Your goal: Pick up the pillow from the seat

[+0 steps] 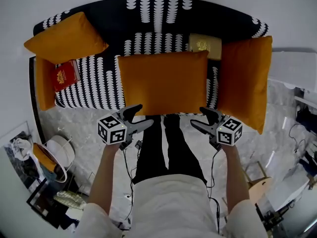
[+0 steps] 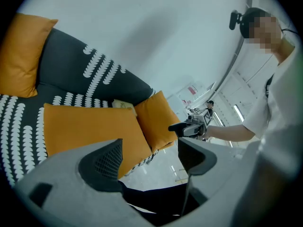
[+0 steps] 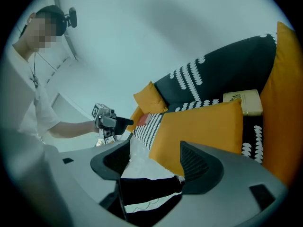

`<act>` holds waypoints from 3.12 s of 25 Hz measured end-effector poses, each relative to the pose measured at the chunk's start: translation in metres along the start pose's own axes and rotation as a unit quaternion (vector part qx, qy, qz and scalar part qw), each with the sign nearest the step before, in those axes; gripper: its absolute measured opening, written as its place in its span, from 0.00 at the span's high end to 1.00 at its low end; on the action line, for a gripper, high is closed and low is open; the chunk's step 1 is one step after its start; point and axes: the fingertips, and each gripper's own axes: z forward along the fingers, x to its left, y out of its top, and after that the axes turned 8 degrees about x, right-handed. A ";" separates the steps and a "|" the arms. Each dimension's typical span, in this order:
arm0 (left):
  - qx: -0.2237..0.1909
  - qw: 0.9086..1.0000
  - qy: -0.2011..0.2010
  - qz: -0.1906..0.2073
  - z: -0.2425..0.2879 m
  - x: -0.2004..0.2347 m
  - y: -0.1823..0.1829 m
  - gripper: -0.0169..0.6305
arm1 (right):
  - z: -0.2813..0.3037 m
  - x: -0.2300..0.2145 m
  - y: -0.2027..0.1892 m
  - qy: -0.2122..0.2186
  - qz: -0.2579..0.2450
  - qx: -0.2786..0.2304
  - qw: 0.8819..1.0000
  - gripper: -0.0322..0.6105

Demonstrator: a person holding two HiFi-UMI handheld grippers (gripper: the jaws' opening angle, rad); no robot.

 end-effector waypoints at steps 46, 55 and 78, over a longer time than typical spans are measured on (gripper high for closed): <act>0.108 0.975 0.078 -0.175 0.076 0.281 -0.136 0.08 | 0.110 -0.247 -0.070 -0.111 0.111 0.170 0.973 0.24; 0.099 0.977 0.070 -0.175 0.084 0.287 -0.141 0.08 | 0.118 -0.248 -0.073 -0.100 0.107 0.141 0.979 0.24; 0.116 0.972 0.113 -0.168 0.080 0.261 -0.115 0.43 | 0.114 -0.232 -0.056 -0.100 0.119 0.136 0.978 0.63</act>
